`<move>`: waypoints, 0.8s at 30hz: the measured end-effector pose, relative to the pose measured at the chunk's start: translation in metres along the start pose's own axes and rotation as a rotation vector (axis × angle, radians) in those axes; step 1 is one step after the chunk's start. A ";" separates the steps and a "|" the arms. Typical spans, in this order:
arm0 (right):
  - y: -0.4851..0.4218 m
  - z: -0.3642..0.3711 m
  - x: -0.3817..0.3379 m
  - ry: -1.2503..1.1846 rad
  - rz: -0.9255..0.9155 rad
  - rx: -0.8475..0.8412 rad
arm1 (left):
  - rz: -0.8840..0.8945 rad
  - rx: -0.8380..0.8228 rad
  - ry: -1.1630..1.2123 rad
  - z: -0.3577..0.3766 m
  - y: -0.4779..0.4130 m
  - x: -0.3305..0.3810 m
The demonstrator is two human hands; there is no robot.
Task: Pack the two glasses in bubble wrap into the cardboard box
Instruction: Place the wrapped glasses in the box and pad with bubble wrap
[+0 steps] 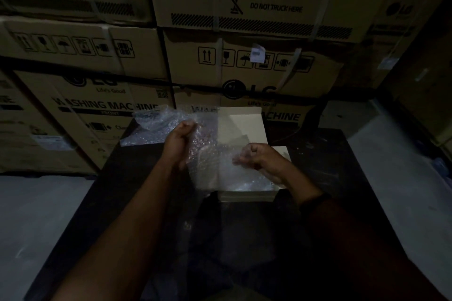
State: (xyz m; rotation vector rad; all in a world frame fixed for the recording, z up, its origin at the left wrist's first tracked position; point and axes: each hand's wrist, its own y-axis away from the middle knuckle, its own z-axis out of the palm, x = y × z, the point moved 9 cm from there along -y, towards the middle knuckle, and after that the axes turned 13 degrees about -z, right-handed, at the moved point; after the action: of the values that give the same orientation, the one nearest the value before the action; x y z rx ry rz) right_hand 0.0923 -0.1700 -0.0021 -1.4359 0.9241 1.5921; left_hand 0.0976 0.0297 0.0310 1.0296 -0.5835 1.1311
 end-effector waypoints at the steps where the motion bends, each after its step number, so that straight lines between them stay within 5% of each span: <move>1: 0.003 0.000 0.002 -0.051 0.020 -0.021 | -0.008 0.023 0.022 -0.005 -0.003 -0.002; 4: 0.011 -0.006 0.003 -0.103 0.055 -0.001 | 0.018 0.060 0.050 -0.011 -0.007 -0.003; 9: 0.008 -0.046 -0.007 0.192 0.081 0.107 | -0.139 -0.101 0.179 0.000 -0.003 -0.011; 15: -0.003 -0.068 -0.008 0.443 0.192 -0.066 | -0.136 0.137 -0.548 0.006 -0.016 -0.006; 20: -0.006 -0.114 -0.011 0.441 0.097 0.407 | -0.038 0.384 -0.582 -0.004 -0.030 -0.018; 24: 0.000 -0.134 -0.002 0.480 0.037 0.562 | -0.066 0.476 -0.695 -0.010 -0.028 -0.045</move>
State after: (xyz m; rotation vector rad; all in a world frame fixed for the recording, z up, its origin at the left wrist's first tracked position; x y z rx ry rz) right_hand 0.1491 -0.2909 -0.0128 -1.4008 1.5354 0.8978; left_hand 0.1065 0.0161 -0.0199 1.8710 -0.8338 0.8505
